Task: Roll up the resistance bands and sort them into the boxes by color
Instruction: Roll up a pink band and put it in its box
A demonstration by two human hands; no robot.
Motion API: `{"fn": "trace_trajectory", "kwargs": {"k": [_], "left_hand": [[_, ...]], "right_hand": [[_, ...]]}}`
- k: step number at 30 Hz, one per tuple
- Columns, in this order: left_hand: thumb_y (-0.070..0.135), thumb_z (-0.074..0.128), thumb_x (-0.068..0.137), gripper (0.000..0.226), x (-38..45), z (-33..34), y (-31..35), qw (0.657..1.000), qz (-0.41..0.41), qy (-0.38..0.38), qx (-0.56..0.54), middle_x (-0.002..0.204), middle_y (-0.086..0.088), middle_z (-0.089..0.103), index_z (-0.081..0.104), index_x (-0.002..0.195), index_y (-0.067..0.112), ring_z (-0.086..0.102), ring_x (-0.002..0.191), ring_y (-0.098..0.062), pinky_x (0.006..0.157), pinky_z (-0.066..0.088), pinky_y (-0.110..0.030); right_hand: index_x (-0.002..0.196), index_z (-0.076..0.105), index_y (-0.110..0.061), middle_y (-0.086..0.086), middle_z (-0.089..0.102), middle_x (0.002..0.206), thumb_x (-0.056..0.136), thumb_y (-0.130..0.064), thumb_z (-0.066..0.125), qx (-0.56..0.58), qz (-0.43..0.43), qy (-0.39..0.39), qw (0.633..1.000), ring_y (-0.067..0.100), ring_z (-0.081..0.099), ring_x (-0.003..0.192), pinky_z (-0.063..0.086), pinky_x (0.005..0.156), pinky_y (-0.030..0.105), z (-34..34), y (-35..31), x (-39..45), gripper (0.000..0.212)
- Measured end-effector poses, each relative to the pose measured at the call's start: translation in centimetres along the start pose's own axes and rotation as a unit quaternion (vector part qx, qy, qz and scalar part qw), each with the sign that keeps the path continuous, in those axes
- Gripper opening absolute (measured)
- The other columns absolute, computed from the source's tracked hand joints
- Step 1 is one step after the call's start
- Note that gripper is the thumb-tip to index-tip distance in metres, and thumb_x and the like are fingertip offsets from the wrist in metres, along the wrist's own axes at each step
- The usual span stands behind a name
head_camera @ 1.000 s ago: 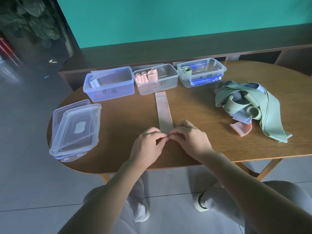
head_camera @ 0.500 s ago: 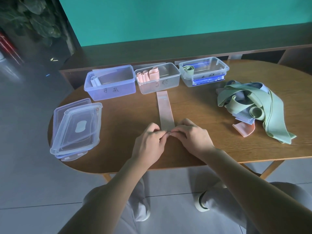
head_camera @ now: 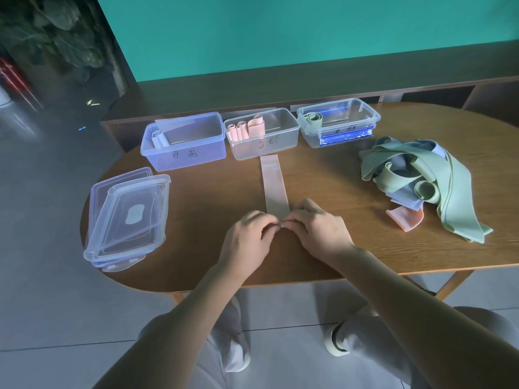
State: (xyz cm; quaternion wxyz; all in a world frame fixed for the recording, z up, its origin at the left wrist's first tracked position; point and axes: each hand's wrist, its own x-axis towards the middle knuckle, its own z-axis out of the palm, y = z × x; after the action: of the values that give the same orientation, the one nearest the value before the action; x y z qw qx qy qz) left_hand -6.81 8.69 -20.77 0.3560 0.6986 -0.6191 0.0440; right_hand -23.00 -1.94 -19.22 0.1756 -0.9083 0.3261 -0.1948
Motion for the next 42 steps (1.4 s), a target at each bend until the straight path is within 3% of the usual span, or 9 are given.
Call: {"fn": "trace_trajectory", "kwargs": {"k": [6, 11, 17, 21, 30, 35, 39, 42], "left_hand": [[0.024, 0.069, 0.095, 0.007, 0.3, 0.4, -0.3, 1.000, -0.022, -0.004, 0.011, 0.095, 0.007, 0.064, 0.075, 0.093, 0.021, 0.063, 0.078, -0.015, 0.063, 0.057, -0.038], [0.023, 0.067, 0.096, 0.011, 0.7, 0.7, -0.3, 0.999, -0.036, 0.007, 0.029, 0.097, 0.001, 0.062, 0.077, 0.094, 0.018, 0.065, 0.074, -0.019, 0.059, 0.059, -0.038], [0.021, 0.071, 0.094, 0.010, 0.9, 0.5, -0.9, 0.999, -0.032, 0.019, -0.015, 0.095, 0.000, 0.072, 0.077, 0.100, 0.015, 0.068, 0.083, -0.017, 0.071, 0.060, -0.038], [0.031, 0.075, 0.090, 0.016, 0.9, 0.7, -1.0, 0.998, -0.052, 0.008, -0.023, 0.097, 0.004, 0.072, 0.077, 0.100, 0.018, 0.067, 0.083, -0.012, 0.072, 0.059, -0.036], [0.028, 0.071, 0.093, 0.014, 1.8, 0.9, -1.2, 0.998, -0.062, 0.018, 0.003, 0.093, -0.001, 0.066, 0.080, 0.097, 0.018, 0.066, 0.077, -0.019, 0.065, 0.059, -0.039], [0.023, 0.074, 0.092, 0.011, 2.2, 1.1, -1.7, 0.998, -0.051, 0.031, -0.003, 0.095, 0.000, 0.067, 0.079, 0.096, 0.015, 0.066, 0.077, -0.016, 0.067, 0.060, -0.035], [0.017, 0.075, 0.091, 0.006, 2.6, 1.2, -2.2, 0.999, -0.030, 0.031, -0.022, 0.093, 0.001, 0.070, 0.077, 0.095, 0.014, 0.066, 0.080, -0.014, 0.069, 0.059, -0.034], [0.024, 0.072, 0.093, 0.010, 3.0, 1.3, -2.3, 0.999, -0.040, 0.012, -0.026, 0.096, 0.003, 0.069, 0.076, 0.098, 0.015, 0.066, 0.081, -0.014, 0.070, 0.059, -0.036]], "right_hand": [[0.104, 0.069, -0.035, -0.014, 0.052, 0.118, 0.101, -0.047, 0.055, 0.029, 0.008, -0.005, 1.000, 0.012, 0.060, 0.099, 0.039, 0.071, 0.028, -0.2, 0.2, 0.2, 0.019], [0.108, 0.071, -0.035, -0.014, 0.055, 0.113, 0.098, -0.049, 0.057, 0.018, -0.015, 0.014, 1.000, 0.013, 0.062, 0.094, 0.049, 0.068, 0.032, 0.1, 0.7, 0.2, 0.022], [0.110, 0.074, -0.035, -0.013, 0.058, 0.115, 0.098, -0.049, 0.059, 0.000, 0.000, 0.015, 1.000, 0.012, 0.063, 0.096, 0.040, 0.065, 0.025, 0.4, 0.8, 0.8, 0.025], [0.113, 0.075, -0.034, -0.013, 0.058, 0.118, 0.100, -0.049, 0.055, -0.013, 0.008, 0.012, 1.000, 0.011, 0.063, 0.096, 0.027, 0.058, 0.012, 0.4, 0.8, 1.1, 0.028], [0.108, 0.072, -0.031, -0.011, 0.060, 0.111, 0.100, -0.044, 0.056, 0.010, -0.013, 0.038, 0.999, 0.018, 0.066, 0.088, 0.047, 0.065, 0.026, 0.5, 0.8, 1.3, 0.022], [0.108, 0.074, -0.033, -0.013, 0.061, 0.111, 0.099, -0.046, 0.059, 0.000, -0.008, 0.035, 0.999, 0.015, 0.065, 0.089, 0.048, 0.067, 0.026, 0.6, 1.0, 2.1, 0.022], [0.109, 0.075, -0.034, -0.013, 0.062, 0.113, 0.101, -0.044, 0.056, -0.009, -0.004, 0.031, 0.999, 0.013, 0.065, 0.091, 0.041, 0.066, 0.022, 0.6, 1.2, 2.5, 0.023], [0.108, 0.076, -0.032, -0.011, 0.063, 0.110, 0.101, -0.043, 0.057, -0.015, -0.005, 0.043, 0.999, 0.013, 0.066, 0.087, 0.036, 0.061, 0.018, 0.7, 1.2, 2.6, 0.023]]}}
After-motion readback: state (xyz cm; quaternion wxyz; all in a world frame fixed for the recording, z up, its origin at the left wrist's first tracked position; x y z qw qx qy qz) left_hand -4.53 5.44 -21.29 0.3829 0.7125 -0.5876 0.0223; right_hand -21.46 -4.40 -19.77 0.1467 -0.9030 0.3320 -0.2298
